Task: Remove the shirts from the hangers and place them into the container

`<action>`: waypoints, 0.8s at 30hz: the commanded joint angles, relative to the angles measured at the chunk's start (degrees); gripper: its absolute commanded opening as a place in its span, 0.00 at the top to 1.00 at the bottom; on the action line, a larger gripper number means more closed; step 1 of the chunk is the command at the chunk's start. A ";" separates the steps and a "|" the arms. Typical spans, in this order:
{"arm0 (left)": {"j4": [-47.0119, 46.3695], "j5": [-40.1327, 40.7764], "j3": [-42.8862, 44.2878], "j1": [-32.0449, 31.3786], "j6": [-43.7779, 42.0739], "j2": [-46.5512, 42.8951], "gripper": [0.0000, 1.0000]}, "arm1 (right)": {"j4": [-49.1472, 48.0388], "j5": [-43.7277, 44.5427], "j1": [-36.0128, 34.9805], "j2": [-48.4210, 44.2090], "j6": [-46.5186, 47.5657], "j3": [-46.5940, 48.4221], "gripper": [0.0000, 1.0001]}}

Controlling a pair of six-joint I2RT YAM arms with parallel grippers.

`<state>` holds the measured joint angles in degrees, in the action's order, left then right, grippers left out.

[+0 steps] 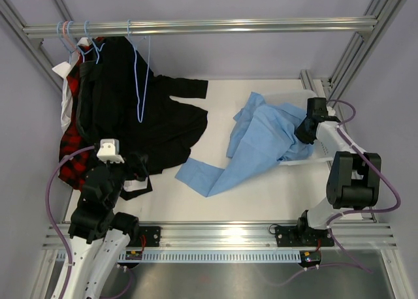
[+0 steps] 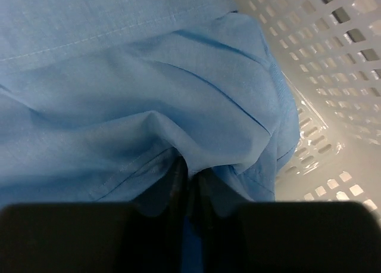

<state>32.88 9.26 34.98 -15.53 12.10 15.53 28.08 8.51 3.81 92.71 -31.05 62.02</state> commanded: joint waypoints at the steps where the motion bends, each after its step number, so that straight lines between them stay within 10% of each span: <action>1: -3.44 0.85 -0.35 -0.29 0.56 0.47 0.01 | -1.88 1.24 -0.12 -5.86 1.42 0.30 0.71; 11: -3.53 0.76 -0.35 -0.29 0.56 0.64 0.01 | 2.51 6.76 -11.44 -18.52 13.02 3.72 0.06; 24: -3.26 0.85 -0.18 -0.29 0.65 1.17 0.01 | 0.31 -0.58 -45.28 -21.19 25.86 3.02 0.01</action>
<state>32.88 9.26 34.98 -15.57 12.10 16.01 29.34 12.47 -36.42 69.10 -10.50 64.25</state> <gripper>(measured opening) 0.988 0.993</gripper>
